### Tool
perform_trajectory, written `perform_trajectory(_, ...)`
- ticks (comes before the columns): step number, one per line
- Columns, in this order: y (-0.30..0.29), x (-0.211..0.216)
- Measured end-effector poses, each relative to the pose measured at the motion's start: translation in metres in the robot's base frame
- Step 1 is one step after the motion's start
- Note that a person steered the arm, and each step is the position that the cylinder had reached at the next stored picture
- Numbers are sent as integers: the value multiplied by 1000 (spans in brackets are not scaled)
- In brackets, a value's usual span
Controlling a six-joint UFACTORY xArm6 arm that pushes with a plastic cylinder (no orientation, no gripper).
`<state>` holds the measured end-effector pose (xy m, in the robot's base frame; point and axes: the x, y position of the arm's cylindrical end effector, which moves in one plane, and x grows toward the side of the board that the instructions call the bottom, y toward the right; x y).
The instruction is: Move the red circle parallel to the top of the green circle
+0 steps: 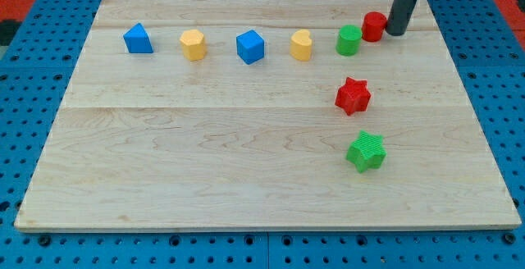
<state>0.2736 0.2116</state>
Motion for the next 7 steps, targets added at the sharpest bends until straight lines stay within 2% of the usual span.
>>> perform_trajectory(1, 0, -26)
perform_trajectory(2, 15, -18)
perform_trajectory(3, 24, 30)
perform_trajectory(4, 2, 48)
perform_trajectory(6, -74, -26)
perform_trajectory(7, -60, -17)
